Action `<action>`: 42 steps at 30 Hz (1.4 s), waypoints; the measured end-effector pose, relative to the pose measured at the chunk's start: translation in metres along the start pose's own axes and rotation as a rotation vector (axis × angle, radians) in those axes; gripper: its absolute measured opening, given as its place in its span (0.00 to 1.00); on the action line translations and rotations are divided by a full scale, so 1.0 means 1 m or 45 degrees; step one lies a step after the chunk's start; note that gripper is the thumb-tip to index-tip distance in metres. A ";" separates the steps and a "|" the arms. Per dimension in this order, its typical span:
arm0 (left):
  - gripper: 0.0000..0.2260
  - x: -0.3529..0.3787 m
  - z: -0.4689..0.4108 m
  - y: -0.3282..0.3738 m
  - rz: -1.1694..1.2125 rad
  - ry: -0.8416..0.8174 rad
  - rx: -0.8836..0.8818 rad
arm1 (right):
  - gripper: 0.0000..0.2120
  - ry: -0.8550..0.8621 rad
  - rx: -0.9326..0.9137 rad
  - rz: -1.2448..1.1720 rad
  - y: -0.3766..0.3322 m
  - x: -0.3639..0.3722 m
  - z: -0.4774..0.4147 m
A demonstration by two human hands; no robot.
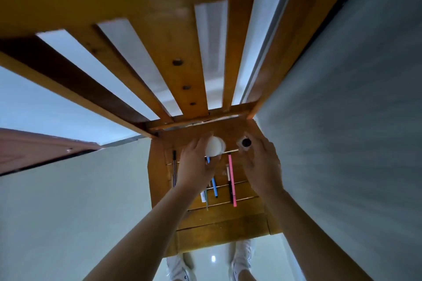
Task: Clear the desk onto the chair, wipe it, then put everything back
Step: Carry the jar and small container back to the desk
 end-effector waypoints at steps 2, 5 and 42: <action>0.29 -0.051 0.025 0.029 0.047 0.106 -0.016 | 0.24 0.024 -0.014 -0.073 -0.034 -0.038 0.015; 0.28 -0.153 0.069 0.075 0.076 0.324 0.003 | 0.27 0.009 -0.075 -0.239 -0.110 -0.099 0.033; 0.29 -0.642 0.993 -0.217 -0.329 1.998 -1.100 | 0.20 -1.171 -2.023 -0.696 -0.804 0.047 0.817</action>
Point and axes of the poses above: each hand's wrist, its own z-axis away from the middle knuckle, its own x-axis out of the palm, y = z × x, the point moved 4 cm from there along -z, towards the middle knuckle, and after that the axes turned 4 degrees about y, right-handed, at the moved point
